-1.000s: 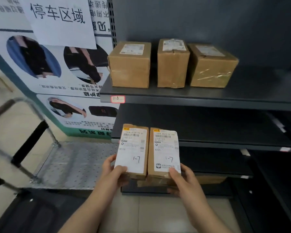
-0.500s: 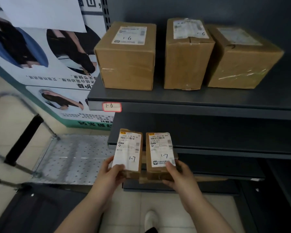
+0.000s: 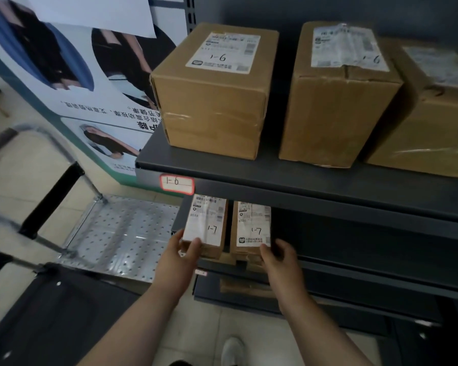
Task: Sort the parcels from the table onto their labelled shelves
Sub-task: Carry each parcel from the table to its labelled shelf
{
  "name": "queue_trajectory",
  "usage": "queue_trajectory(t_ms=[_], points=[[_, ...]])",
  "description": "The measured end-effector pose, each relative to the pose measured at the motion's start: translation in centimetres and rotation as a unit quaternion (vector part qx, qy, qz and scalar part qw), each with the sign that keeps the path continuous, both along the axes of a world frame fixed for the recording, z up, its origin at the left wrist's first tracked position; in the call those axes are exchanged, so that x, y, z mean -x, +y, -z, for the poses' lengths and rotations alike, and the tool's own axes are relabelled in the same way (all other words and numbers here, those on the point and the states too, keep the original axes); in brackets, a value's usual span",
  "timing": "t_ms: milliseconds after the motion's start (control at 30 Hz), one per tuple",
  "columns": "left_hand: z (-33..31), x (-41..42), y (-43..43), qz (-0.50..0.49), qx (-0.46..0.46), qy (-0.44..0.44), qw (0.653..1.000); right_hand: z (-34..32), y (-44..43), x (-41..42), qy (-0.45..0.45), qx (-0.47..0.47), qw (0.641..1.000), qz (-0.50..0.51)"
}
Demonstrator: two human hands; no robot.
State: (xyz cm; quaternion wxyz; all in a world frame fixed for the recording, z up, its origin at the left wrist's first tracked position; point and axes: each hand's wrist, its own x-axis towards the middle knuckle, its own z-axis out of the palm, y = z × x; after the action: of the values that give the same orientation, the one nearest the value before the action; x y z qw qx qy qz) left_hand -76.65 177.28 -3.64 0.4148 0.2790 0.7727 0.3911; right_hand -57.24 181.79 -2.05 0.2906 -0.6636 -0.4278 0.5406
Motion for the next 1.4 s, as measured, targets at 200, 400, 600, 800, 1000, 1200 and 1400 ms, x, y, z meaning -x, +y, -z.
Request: queue_trajectory(t_ms=[200, 400, 600, 800, 1000, 1200, 1400], points=[[-0.2, 0.2, 0.4, 0.041, 0.004, 0.087, 0.995, 0.1, -1.5, 0.4, -0.105, -0.088, 0.99, -0.04], [-0.9, -0.2, -1.2, 0.239, -0.166, 0.469, 0.834, -0.1, -4.2, 1.1, -0.293, -0.211, 0.897, -0.255], [0.4, -1.1, -1.6, 0.382, -0.131, 0.477, 0.781, 0.9, -4.2, 2.3, -0.424, -0.203, 0.827, -0.308], [1.9, 0.5, -0.8, 0.433, -0.104, 0.494, 0.746, 1.3, -2.6, 2.4, -0.466, -0.189, 0.807, -0.312], [1.8, 1.7, 2.2, 0.447, -0.08, 0.489, 0.745, 0.7, 0.8, 3.3, -0.453, -0.201, 0.801, -0.336], [1.9, 2.4, 5.2, 0.469, -0.063, 0.487, 0.734, 0.6, 3.7, 4.7, -0.457, -0.157, 0.8, -0.356], [1.7, 2.0, 4.6, 0.461, -0.094, 0.499, 0.728, 0.8, 0.9, 4.4, -0.459, -0.171, 0.809, -0.326]])
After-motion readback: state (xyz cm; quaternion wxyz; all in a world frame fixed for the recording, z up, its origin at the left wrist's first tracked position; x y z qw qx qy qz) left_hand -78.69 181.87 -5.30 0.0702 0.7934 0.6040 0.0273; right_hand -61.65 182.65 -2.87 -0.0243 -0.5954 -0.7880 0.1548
